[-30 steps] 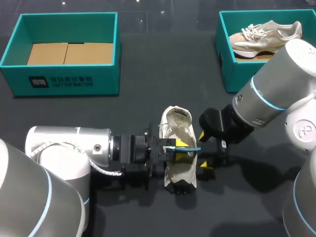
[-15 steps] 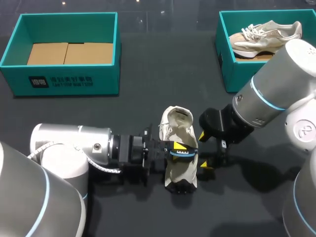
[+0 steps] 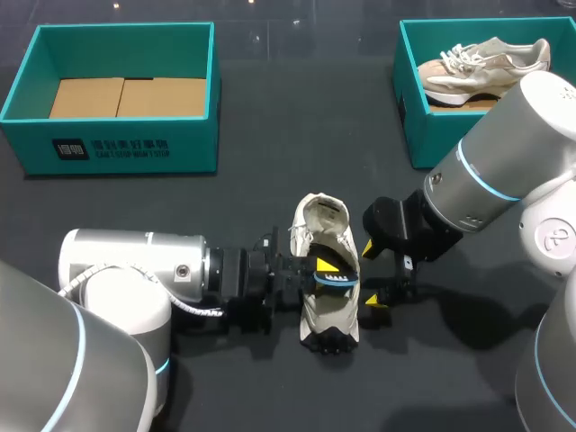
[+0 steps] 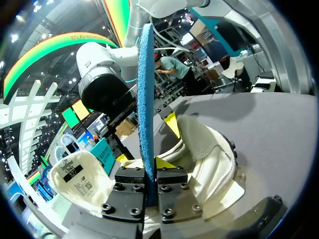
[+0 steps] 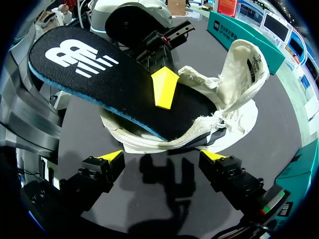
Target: Take the shoe out of the shoebox, open the shoe tongue, remove and reinsert the insole, then place the shoe into the shoebox
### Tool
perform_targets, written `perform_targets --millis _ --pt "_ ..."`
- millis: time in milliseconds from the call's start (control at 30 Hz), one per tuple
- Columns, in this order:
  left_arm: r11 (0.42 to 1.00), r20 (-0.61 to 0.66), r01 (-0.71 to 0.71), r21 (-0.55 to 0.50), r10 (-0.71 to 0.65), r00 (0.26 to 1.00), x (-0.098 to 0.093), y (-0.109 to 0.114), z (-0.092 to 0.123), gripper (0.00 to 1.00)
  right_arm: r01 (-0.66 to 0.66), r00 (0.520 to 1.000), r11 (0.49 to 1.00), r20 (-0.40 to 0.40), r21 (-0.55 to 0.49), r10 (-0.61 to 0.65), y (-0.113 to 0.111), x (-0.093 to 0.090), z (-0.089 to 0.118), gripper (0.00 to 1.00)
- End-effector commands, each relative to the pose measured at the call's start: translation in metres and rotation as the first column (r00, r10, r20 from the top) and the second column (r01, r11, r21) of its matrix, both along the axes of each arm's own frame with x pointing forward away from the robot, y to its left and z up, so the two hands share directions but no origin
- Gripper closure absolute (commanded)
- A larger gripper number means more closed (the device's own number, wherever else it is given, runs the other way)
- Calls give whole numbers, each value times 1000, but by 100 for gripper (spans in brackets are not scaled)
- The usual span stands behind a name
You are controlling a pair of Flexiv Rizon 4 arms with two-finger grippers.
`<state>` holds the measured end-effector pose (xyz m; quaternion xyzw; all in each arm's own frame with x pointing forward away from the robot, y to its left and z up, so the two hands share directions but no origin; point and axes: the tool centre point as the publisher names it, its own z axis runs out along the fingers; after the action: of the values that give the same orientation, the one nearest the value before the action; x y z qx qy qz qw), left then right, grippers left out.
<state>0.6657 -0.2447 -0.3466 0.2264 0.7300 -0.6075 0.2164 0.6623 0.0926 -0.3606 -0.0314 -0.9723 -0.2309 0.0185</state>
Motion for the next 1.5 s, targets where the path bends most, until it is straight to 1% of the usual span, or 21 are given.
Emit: perform_targets --millis 33,167,200,233,267,333,500,733,1033,1067,1100,1133,1267,1500 --pt "1000 -11 -18 -1 18 1000 1 -3 -7 100 2 1000 1000 2 -1 -2 1 -1 -1 0" --pt "1000 -24 -20 -9 20 1000 -1 -1 1 100 2 1000 1000 2 -1 -2 1 -1 -1 0" --pt "1000 -26 -21 -12 20 999 -1 0 3 96 2 1000 1000 2 -1 -2 1 -1 -1 0" --pt "1000 -28 -22 -15 21 999 -1 0 4 87 2 1000 1000 2 -1 -2 1 -1 -1 0" --pt "1000 -30 -25 -16 24 999 -2 0 6 84 2 1000 1000 2 -1 -2 1 -1 -1 0" --pt "999 -32 -26 -22 26 999 -3 1 10 83 2 1000 1000 2 -1 -2 1 -1 -1 0" --pt "999 -63 -20 -50 17 998 -6 2 19 76 2 1000 1000 2 -1 -2 1 -1 -1 0" --pt "999 -80 -6 -43 3 997 -12 0 29 73 2 1000 1000 2 -1 -2 1 -1 -1 0" --pt "1000 -107 11 -11 -12 994 -21 -12 35 78 2 1000 1000 2 -1 -2 1 -1 -1 0" --pt "1000 -107 12 -10 -13 994 -21 -13 35 81 2 1000 1000 2 -1 -2 1 -1 -1 0" --pt "1000 -104 12 -7 -13 995 -22 -14 35 87 2 1000 1000 2 -1 -2 1 -1 -1 0" --pt "1000 -101 13 -7 -14 995 -22 -14 34 100 2 1000 1000 2 -1 -2 1 -1 -1 0" --pt "1000 -73 23 -13 -24 997 -22 -15 30 100 2 1000 1000 2 -1 -2 1 -1 -1 0" --pt "999 -45 29 -23 -30 999 -14 -14 13 100 2 1000 1000 2 -1 -2 1 -1 -1 0"
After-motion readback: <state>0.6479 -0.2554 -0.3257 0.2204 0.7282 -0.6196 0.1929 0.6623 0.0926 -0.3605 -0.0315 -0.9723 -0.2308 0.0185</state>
